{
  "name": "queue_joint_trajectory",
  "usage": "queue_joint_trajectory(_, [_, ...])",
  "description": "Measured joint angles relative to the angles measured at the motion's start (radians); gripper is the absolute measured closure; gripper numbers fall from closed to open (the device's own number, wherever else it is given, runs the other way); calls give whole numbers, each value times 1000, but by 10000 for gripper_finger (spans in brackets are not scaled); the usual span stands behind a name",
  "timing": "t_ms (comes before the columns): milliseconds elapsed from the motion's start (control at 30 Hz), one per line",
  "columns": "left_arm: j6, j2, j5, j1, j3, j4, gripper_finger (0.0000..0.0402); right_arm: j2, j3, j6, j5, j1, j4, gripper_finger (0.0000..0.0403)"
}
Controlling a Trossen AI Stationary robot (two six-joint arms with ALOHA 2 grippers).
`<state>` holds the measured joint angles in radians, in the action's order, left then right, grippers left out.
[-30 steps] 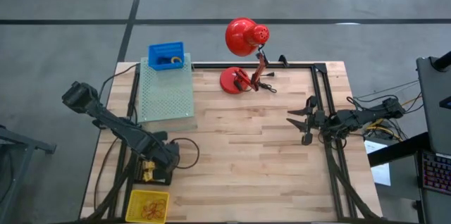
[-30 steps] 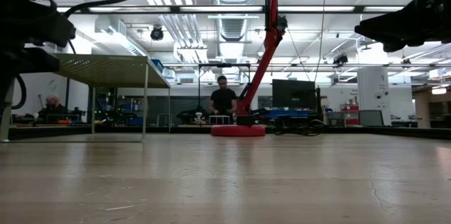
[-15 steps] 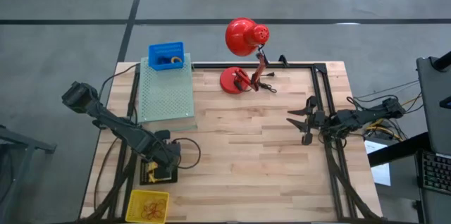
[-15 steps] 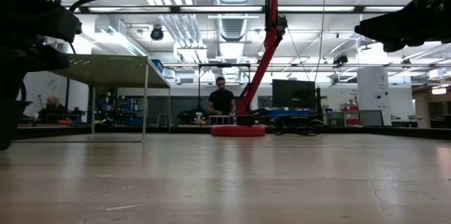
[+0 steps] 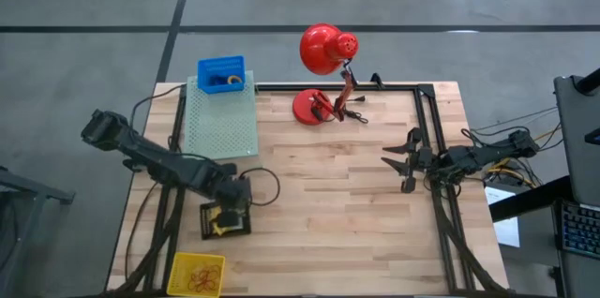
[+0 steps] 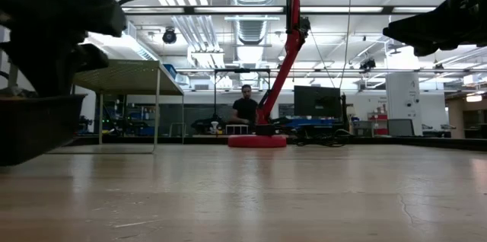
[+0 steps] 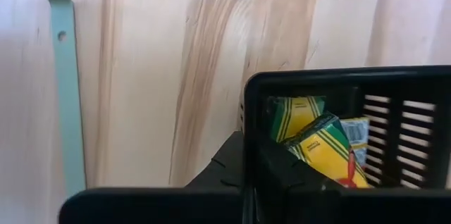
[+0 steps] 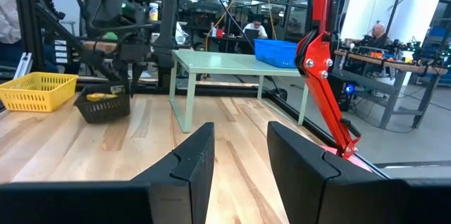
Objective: Pick & Place Office Desk Supplies
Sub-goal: Put the black bin on the shelf
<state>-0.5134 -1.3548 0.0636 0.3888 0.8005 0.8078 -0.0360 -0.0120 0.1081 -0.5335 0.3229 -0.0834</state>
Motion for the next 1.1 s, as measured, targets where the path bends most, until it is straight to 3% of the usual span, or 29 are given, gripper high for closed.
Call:
queue_joint_trajectory(367, [96,0,-140,-88,25,4,387,0,0,0,0,0,0,275])
queue_joint_trajectory(733, [199,0,-179,-138,25,-11,387,0,0,0,0,0,0,275])
queue_joint_trajectory(1100, [296,0,-344,-231,11,-69,387,0,0,0,0,0,0,275])
